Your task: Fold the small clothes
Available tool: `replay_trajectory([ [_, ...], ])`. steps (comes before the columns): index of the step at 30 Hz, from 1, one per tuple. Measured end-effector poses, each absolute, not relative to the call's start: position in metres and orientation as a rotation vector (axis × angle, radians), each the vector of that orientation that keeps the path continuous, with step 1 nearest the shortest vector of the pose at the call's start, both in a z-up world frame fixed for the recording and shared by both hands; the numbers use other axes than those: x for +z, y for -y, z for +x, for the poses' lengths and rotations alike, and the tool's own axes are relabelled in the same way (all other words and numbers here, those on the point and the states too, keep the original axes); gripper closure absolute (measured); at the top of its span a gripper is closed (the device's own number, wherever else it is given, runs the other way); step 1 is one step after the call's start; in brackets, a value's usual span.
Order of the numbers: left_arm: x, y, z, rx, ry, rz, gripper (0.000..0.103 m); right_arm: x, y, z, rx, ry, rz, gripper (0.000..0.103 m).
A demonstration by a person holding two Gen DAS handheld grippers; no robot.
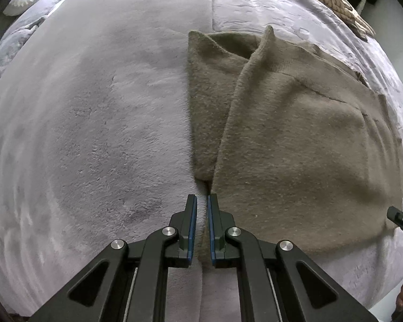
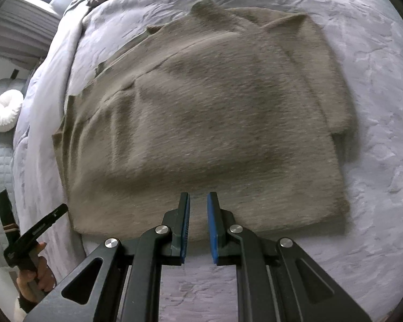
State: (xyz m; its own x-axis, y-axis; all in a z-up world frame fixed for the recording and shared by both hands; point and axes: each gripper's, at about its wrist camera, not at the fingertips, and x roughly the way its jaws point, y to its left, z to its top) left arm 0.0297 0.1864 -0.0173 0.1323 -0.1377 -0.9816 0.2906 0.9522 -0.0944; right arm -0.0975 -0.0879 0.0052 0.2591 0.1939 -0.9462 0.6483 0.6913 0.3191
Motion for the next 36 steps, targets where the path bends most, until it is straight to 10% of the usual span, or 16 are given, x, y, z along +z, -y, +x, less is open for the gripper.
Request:
replay_trajectory([
  [2, -0.017, -0.188, 0.029, -0.309, -1.407, 0.131, 0.094, 0.004, 0.084, -0.094, -0.347, -1.308, 0.797, 0.088],
  [3, -0.018, -0.188, 0.029, -0.307, -1.406, 0.131, 0.074, 0.004, 0.080, -0.092, -0.340, -1.309, 0.796, 0.088],
  [4, -0.019, -0.179, 0.030, -0.300, -1.405, 0.129, 0.019, 0.004, 0.078, -0.090, -0.335, -1.311, 0.793, 0.088],
  [5, -0.017, -0.180, 0.029, -0.281, -1.393, 0.131, 0.000, 0.005, 0.077, -0.089, -0.331, -1.311, 0.791, 0.088],
  [10, -0.010, -0.174, 0.028, -0.272, -1.345, 0.148, 0.001, 0.008, 0.065, -0.082, -0.313, -1.301, 0.771, 0.046],
  [17, -0.007, -0.175, 0.033, -0.222, -1.332, 0.151, 0.001, 0.011, 0.047, -0.070, -0.262, -1.292, 0.755, 0.031],
  [36, -0.024, -0.168, 0.042, -0.260, -1.405, 0.142, 0.001, -0.008, -0.009, -0.051, -0.073, -1.341, 0.895, 0.023],
])
